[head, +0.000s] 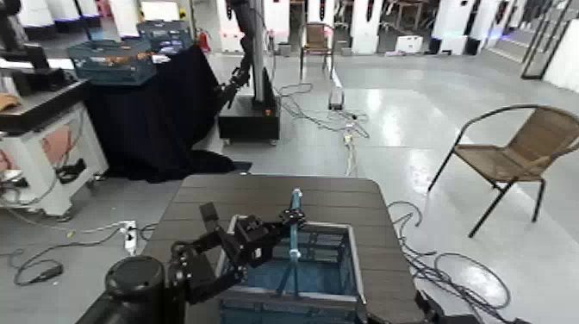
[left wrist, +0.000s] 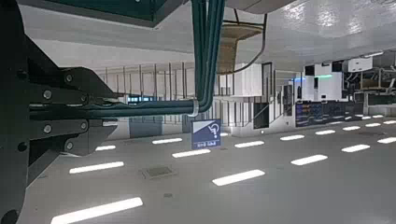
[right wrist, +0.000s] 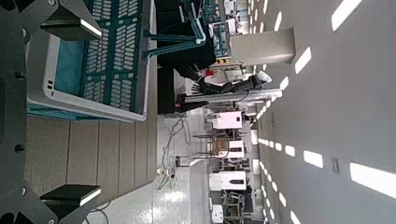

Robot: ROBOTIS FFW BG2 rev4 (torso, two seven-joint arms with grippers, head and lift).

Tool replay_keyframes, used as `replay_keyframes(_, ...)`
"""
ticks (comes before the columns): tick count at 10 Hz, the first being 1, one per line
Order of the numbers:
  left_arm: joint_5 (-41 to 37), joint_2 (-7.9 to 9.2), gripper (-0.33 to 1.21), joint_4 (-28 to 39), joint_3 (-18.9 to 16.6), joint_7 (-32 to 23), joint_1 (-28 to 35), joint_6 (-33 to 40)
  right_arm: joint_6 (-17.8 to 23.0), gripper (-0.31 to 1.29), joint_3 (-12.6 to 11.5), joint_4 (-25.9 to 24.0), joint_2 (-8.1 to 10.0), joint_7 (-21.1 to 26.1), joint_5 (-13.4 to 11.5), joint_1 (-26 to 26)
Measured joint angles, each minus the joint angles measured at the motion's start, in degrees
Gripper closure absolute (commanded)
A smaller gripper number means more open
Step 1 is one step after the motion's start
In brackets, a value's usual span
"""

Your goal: Place the crate on the table.

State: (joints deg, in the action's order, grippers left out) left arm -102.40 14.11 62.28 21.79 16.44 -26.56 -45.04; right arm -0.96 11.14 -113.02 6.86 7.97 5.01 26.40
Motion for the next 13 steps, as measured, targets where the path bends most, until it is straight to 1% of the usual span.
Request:
replay_keyframes(6, 0.01, -0.31, 1.19, -4.44, -0.16, 0.18, -1.26, -0.35, 0.40, 0.14, -0.06, 0.26, 0.09, -0.06, 0.33, -0.12)
replay_keyframes(7, 0.16, -0.23, 1.09, -4.66, -0.58, 0.33, -1.30, -0.64, 0.43, 0.14, -0.09, 0.26, 0.09, -0.06, 0.39, -0.12)
replay_keyframes(8, 0.64, -0.16, 0.87, -4.71, -0.97, 0.88, -1.30, -0.79, 0.43, 0.14, -0.14, 0.26, 0.11, -0.07, 0.47, -0.12)
replay_keyframes(10, 1.30, -0.08, 0.35, -4.67, -1.23, 2.48, -1.13, -0.49, 0.43, 0.14, -0.21, 0.26, 0.24, -0.09, 0.60, -0.12)
replay_keyframes(11, 1.70, -0.05, 0.14, -4.52, -1.29, 2.97, -1.07, -0.53, 0.43, 0.14, -0.24, 0.26, 0.28, -0.11, 0.64, -0.12)
replay_keyframes(12, 2.44, -0.05, 0.05, -4.30, -1.53, 3.44, -1.04, -0.77, 0.43, 0.14, -0.25, 0.33, 0.33, -0.11, 0.71, -0.15)
replay_keyframes(13, 3.99, -0.01, 0.05, -4.06, -2.31, 3.93, -1.03, -1.10, 0.43, 0.14, -0.25, 0.34, 0.38, -0.13, 0.77, -0.20)
